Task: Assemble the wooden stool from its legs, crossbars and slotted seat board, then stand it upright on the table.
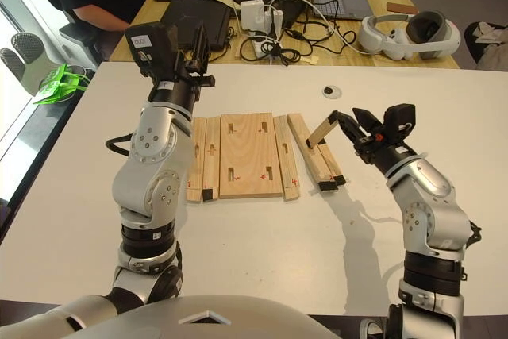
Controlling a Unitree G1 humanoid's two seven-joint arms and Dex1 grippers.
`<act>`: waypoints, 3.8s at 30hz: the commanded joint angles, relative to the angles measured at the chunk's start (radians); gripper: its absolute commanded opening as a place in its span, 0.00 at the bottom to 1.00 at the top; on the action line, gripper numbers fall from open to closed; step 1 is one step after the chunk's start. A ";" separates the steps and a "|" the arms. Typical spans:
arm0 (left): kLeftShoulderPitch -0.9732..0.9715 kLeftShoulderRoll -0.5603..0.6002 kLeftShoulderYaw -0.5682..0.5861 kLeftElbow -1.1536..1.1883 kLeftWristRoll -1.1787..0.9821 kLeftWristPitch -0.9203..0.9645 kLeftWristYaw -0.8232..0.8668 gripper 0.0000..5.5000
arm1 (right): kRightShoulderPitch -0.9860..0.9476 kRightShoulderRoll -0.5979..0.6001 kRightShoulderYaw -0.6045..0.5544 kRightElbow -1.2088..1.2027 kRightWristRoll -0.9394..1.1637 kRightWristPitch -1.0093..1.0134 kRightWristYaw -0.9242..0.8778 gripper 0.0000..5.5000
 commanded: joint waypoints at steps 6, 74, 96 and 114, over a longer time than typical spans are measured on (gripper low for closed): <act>0.074 -0.060 -0.031 0.004 0.001 -0.007 0.023 0.43 | -0.047 0.005 0.051 0.088 -0.049 -0.055 0.031 0.33; 0.075 -0.034 -0.024 -0.017 -0.011 0.002 0.036 0.43 | -0.392 0.057 0.090 0.331 -0.062 0.053 -0.022 0.25; 0.082 -0.033 -0.043 -0.017 -0.018 0.007 0.041 0.43 | -0.592 0.073 0.012 0.399 0.048 0.082 0.035 0.25; 0.076 -0.033 -0.049 -0.006 -0.025 0.002 0.039 0.43 | -0.542 0.132 0.025 0.404 0.091 0.103 0.092 0.25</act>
